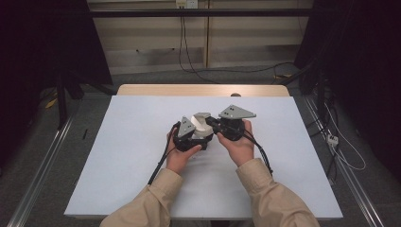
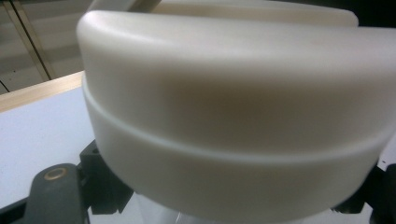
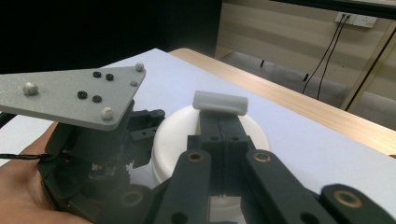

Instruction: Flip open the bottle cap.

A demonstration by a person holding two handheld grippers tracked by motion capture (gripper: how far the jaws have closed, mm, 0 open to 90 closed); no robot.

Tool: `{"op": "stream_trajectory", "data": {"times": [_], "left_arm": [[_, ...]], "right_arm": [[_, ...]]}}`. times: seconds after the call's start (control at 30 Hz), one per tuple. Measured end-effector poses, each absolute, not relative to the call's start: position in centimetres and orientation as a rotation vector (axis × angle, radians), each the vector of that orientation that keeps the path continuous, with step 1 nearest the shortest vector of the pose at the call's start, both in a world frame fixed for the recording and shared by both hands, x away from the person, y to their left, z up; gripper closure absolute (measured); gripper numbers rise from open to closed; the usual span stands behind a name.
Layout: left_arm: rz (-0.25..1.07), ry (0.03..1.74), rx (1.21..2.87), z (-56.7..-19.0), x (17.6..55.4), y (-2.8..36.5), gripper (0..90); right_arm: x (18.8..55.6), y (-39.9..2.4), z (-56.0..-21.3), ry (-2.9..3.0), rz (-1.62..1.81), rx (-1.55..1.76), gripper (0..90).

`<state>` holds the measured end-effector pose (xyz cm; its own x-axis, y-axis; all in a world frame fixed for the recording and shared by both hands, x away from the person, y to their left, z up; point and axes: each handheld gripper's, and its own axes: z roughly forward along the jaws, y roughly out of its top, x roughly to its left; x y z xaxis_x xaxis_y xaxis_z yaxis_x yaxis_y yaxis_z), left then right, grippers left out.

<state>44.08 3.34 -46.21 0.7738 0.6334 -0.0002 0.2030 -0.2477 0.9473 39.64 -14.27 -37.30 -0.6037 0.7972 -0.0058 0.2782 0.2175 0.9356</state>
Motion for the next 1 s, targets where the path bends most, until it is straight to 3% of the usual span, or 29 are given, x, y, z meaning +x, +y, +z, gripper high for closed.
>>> {"op": "stream_trajectory", "data": {"times": [1.0], "left_arm": [[0.458, 0.652, 1.809, -46.2, 44.2, 3.4, 18.4]], "right_arm": [[41.4, -13.0, -36.2, 1.994, 1.348, 0.962, 90.0]]}}
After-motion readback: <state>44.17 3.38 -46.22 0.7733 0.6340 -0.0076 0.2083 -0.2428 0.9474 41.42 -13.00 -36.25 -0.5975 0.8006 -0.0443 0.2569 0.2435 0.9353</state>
